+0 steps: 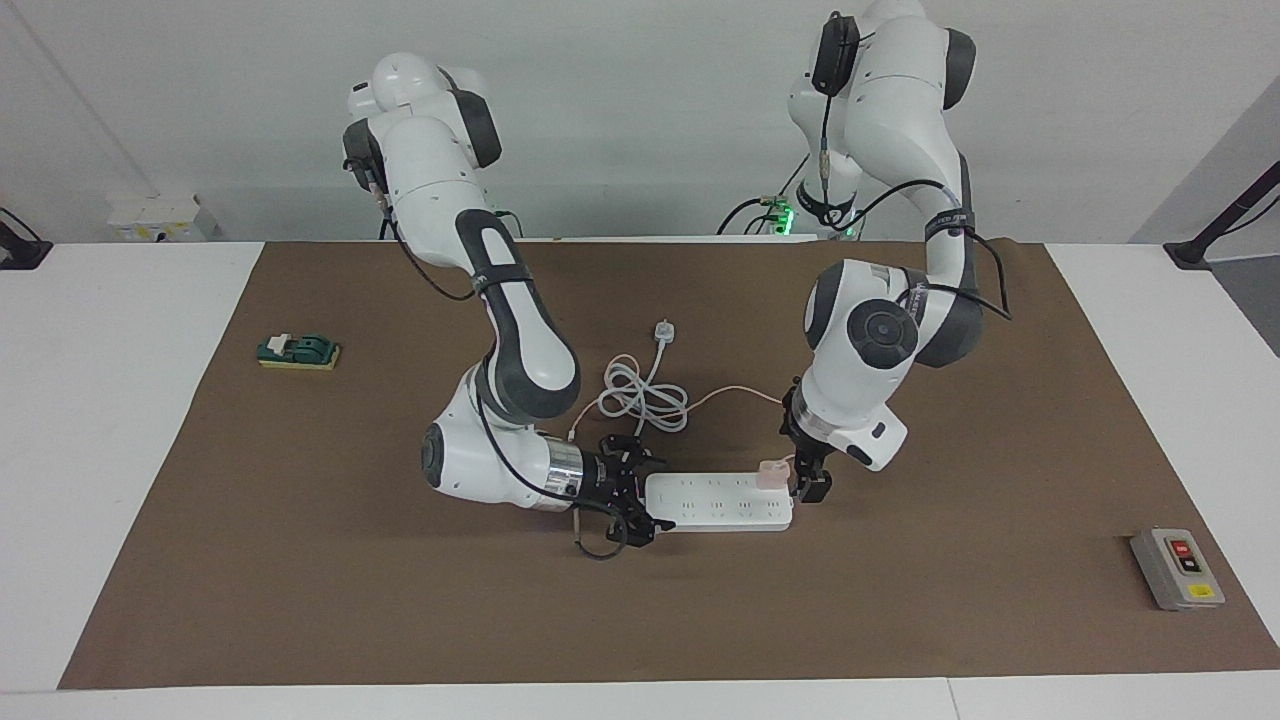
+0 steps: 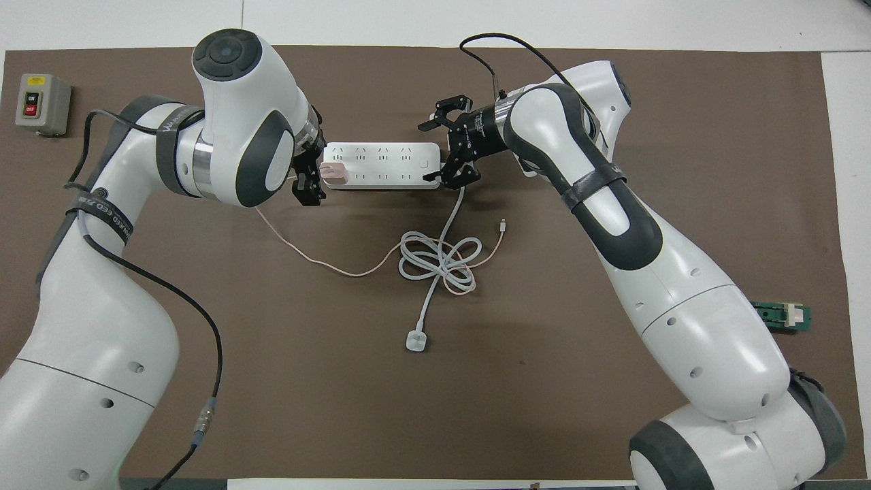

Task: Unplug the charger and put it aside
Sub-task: 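Hold the power strip with the right gripper while the left gripper grasps the charger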

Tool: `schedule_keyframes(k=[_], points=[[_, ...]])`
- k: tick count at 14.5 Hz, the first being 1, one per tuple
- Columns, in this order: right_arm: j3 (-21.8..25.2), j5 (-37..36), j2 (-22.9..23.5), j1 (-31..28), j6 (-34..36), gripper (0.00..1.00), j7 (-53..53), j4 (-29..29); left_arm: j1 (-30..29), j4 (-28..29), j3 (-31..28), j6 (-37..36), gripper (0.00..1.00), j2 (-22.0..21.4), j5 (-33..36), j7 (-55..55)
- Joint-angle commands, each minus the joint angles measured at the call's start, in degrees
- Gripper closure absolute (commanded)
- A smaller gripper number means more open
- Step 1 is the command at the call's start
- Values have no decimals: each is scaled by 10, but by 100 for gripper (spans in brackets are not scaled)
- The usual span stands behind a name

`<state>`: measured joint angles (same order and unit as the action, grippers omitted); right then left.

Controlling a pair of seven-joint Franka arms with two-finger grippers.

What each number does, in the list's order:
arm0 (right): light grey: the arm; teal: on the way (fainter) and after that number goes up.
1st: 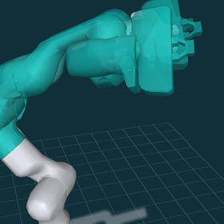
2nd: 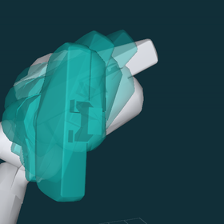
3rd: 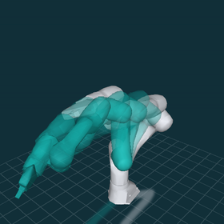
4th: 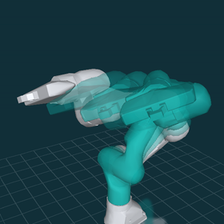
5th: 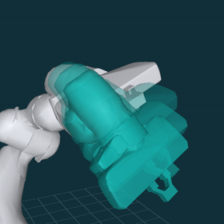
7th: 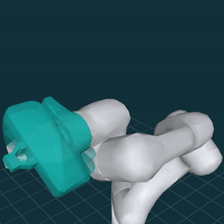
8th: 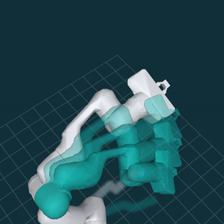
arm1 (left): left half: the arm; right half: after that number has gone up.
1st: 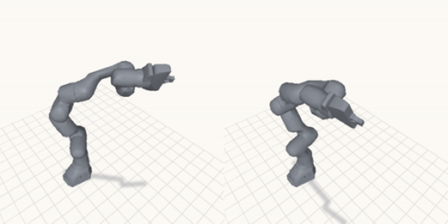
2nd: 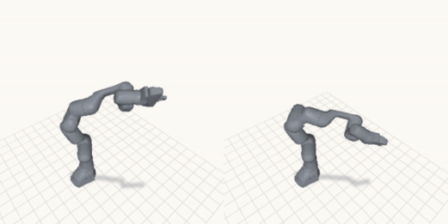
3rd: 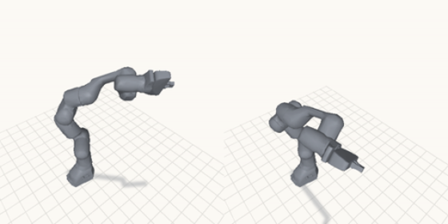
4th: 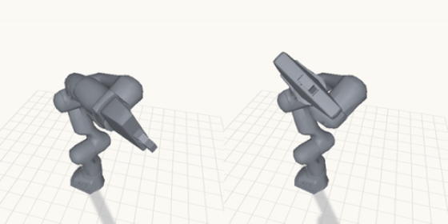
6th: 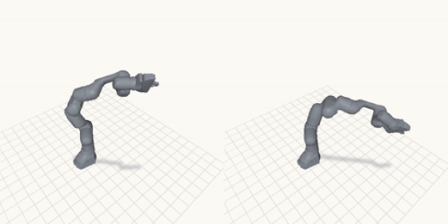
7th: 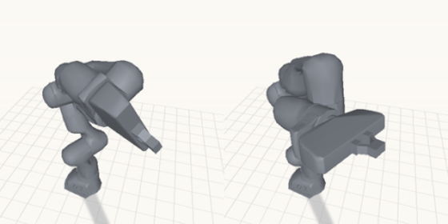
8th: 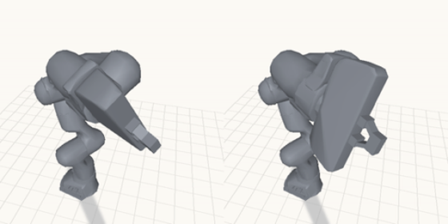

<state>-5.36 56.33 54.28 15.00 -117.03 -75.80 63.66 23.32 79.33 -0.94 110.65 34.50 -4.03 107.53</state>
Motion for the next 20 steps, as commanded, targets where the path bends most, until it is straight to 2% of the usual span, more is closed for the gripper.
schedule_keyframes(k=[1,12,13,14,15,16,17,18,20], points=[[-3,14,19,4,0,0,14,-21,12,-19,-10,6,0,19,6,11],[3,7,30,24,-29,0,43,-20,12,-17,-8,31,0,30,6,-17],[3,6,30,26,-33,0,46,-17,12,-17,-10,35,2,30,6,-18],[3,4,31,26,-33,0,51,-16,12,-17,-10,37,12,30,7,-20],[2,4,34,26,-35,0,58,-15,12,-17,-10,37,33,30,8,-21],[2,5,38,27,-41,0,62,-15,12,-17,-11,37,64,30,8,-21],[2,5,39,27,-45,0,62,-15,13,-17,-11,37,87,30,13,-21],[3,5,39,28,-44,0,62,-15,13,-17,-10,37,100,30,16,-20],[3,4,40,28,-46,0,62,-15,13,-17,-10,37,100,31,17,-14]])
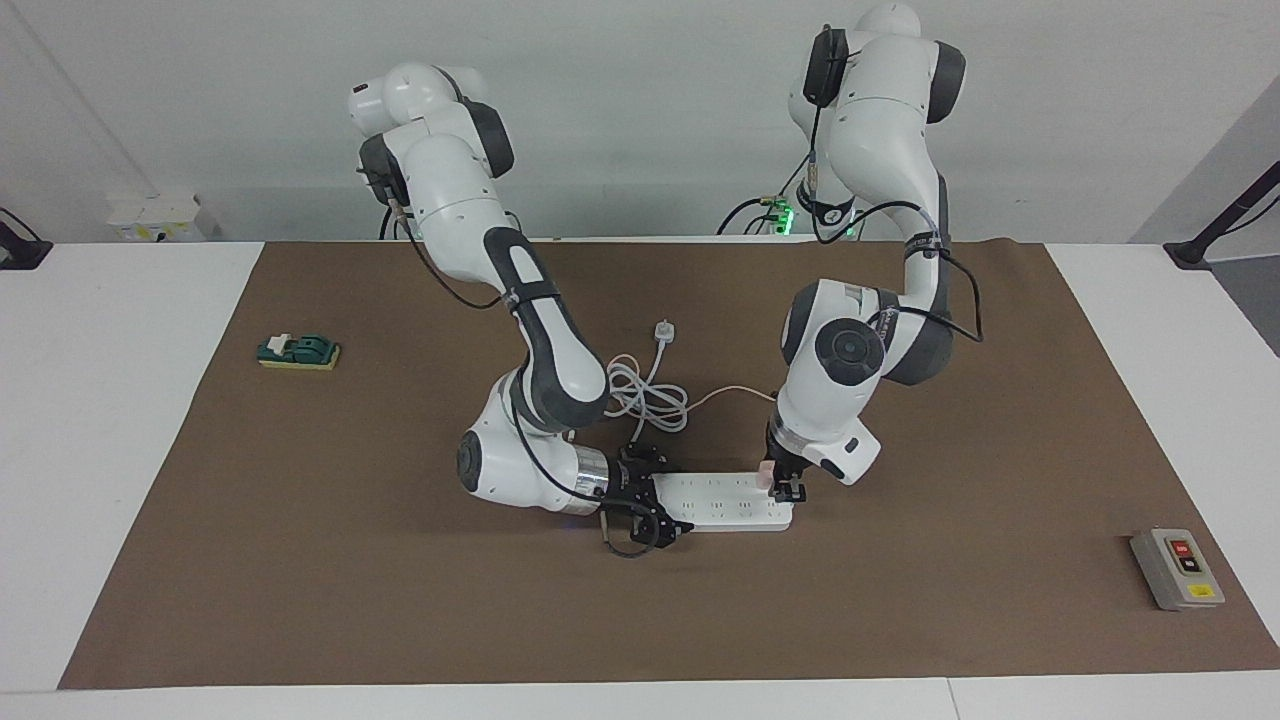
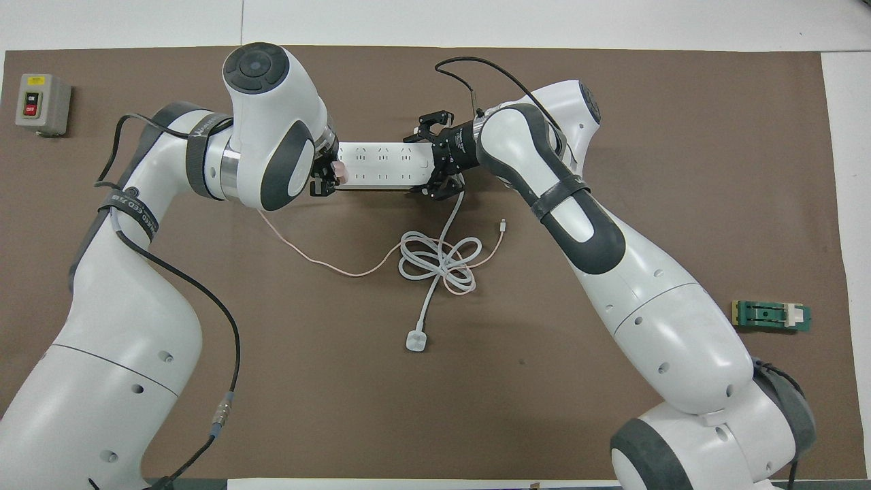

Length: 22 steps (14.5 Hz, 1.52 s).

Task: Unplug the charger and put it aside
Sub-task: 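Hold the power strip with the right gripper while the left gripper grasps the charger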

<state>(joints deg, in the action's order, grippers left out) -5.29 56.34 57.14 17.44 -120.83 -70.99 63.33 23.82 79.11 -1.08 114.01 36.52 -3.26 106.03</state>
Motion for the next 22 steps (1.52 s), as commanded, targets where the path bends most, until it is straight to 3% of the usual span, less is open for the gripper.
schedule_keyframes(k=[1,2,3,4,17,22], points=[[2,4,10,4,-9,0,14,-12,11,-15,-9,3,100,11,8,5],[2,5,10,9,-9,3,14,-12,12,-15,-9,3,100,11,7,11],[2,7,10,11,-10,35,15,-10,11,-15,-9,3,100,11,7,17],[2,7,10,11,-19,41,15,-7,11,-15,-9,3,100,11,7,16],[1,11,10,16,-37,41,15,-2,11,-18,-9,-1,100,12,7,11],[1,12,10,21,-45,40,15,-1,5,-21,-12,-42,100,-36,5,10]])
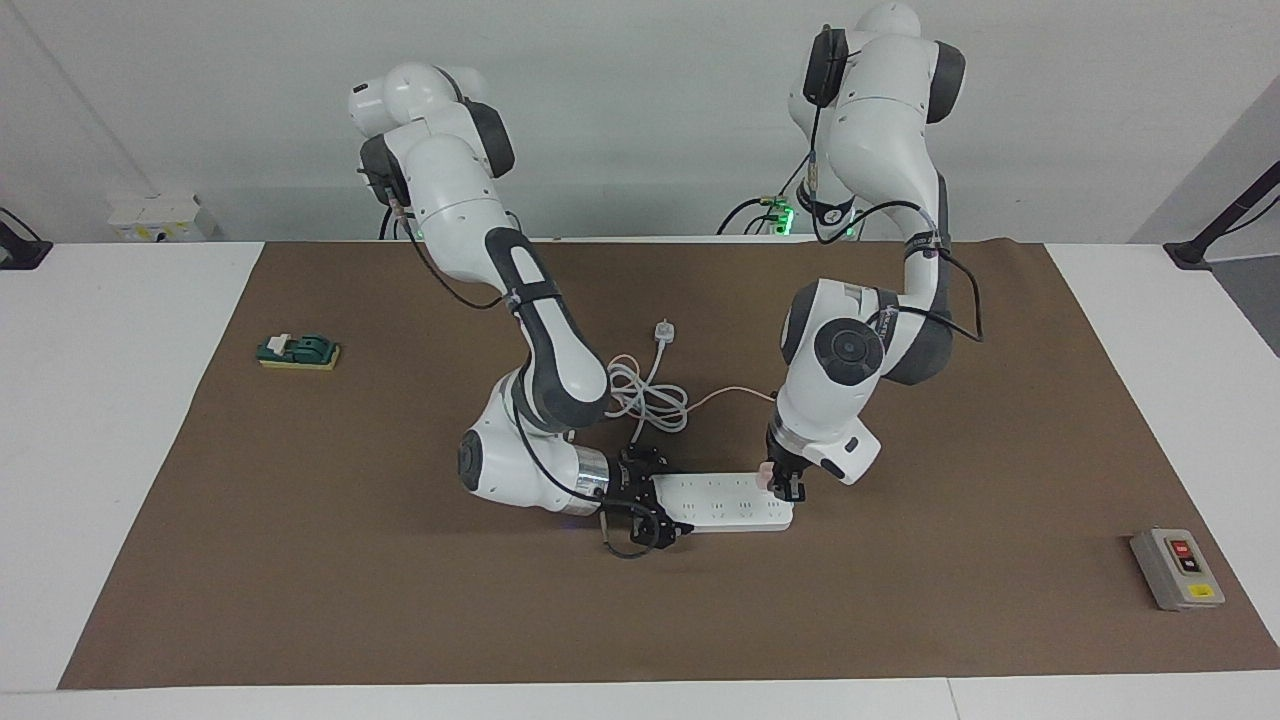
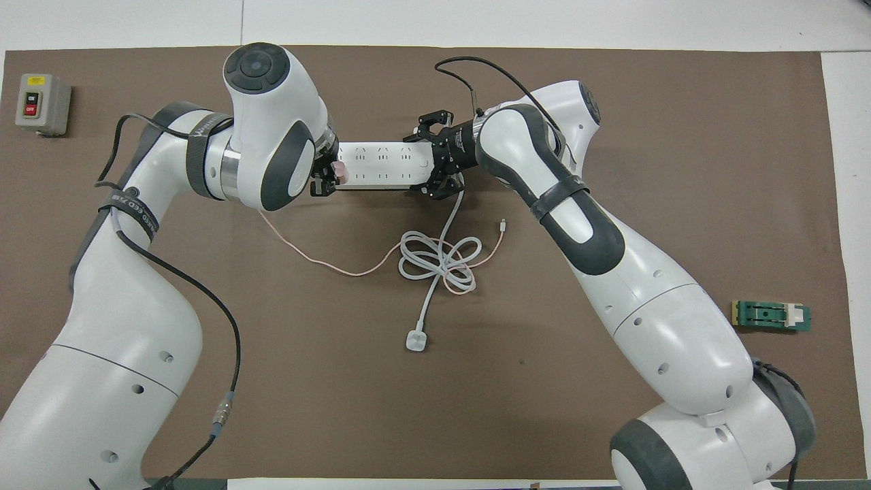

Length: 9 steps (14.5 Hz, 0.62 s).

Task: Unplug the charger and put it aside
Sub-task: 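Hold the power strip with the right gripper while the left gripper grasps the charger, then pull the pink charger out of the strip with the left gripper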

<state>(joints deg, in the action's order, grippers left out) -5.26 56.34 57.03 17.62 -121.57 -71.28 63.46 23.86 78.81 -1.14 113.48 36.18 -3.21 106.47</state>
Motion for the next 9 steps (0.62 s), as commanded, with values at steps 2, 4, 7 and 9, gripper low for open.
schedule_keyframes(k=[2,4,7,9], points=[[1,12,11,19,-38,40,18,-3,5,-20,-13,-52,100,-44,4,6],[1,12,11,19,-38,40,18,-3,5,-23,-12,-56,100,-44,4,6],[1,12,11,22,-39,38,17,-3,6,-27,-11,-55,100,-43,5,5],[1,12,11,22,-43,35,16,-3,6,-27,-11,-57,100,-44,6,-25]])
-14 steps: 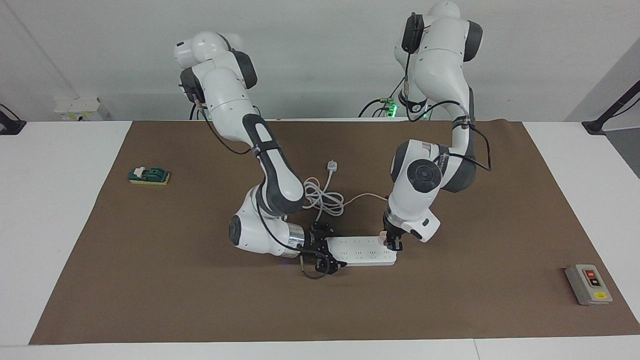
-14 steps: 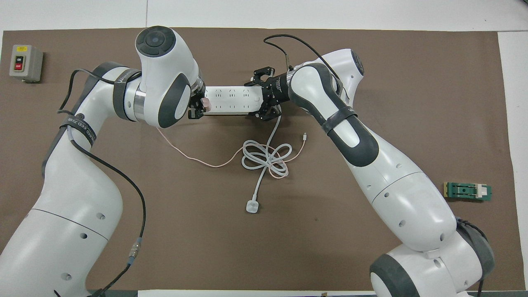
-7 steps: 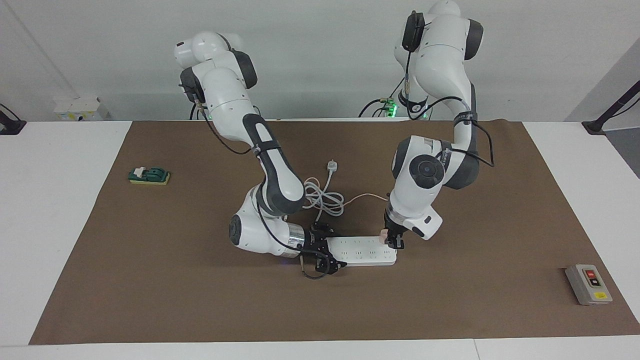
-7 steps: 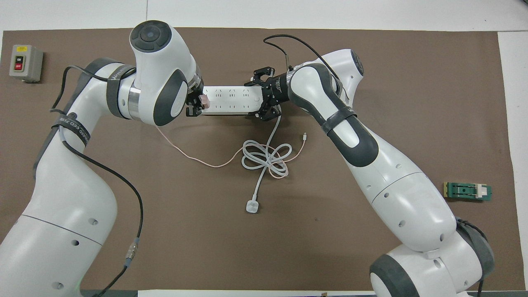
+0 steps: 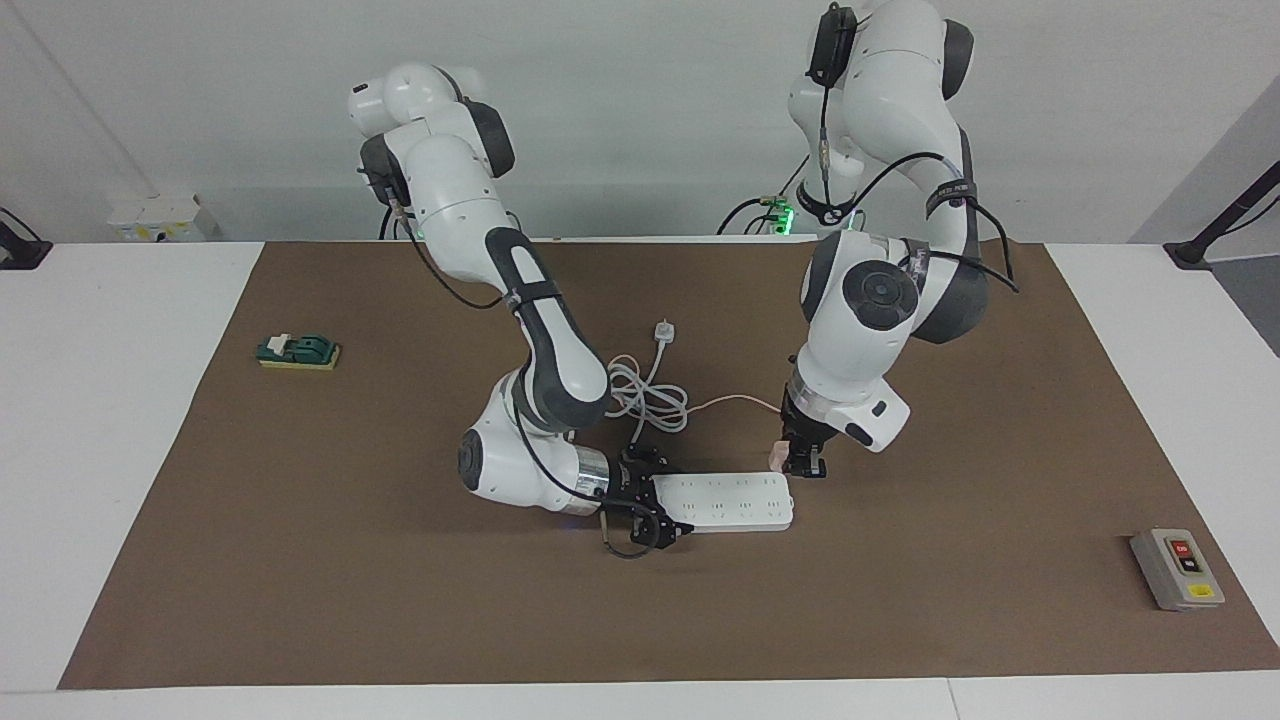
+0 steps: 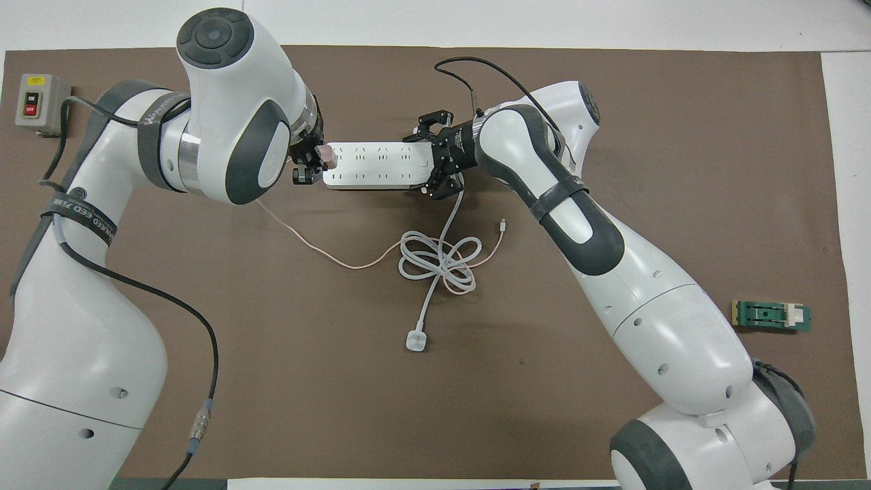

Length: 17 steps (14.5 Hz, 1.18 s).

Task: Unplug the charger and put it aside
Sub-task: 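Pull the pink charger out of the strip with the left gripper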

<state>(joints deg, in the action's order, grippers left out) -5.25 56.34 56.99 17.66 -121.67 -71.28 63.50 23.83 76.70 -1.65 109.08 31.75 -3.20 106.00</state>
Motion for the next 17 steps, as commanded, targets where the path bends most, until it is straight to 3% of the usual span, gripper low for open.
schedule_keyframes(k=[1,4,5,7,9,13,17], points=[[1,13,11,22,-44,34,16,-3,6,-5,-5,-19,100,-1,7,-48],[1,13,11,22,-45,29,15,-3,2,-2,-6,-40,100,-14,6,-156],[1,13,11,22,-46,23,13,-2,-8,-2,-6,-62,100,-16,6,-191],[1,9,11,22,-45,0,11,-3,-27,4,-6,-76,100,-20,5,-257],[1,8,10,21,-44,0,11,-3,-53,20,-6,-79,100,-31,6,-331],[2,5,-1,10,-32,0,9,-3,-119,107,-6,-71,100,-99,6,-540],[15,4,-38,-6,-11,0,4,21,-179,169,-5,-47,100,-140,2,-718]])
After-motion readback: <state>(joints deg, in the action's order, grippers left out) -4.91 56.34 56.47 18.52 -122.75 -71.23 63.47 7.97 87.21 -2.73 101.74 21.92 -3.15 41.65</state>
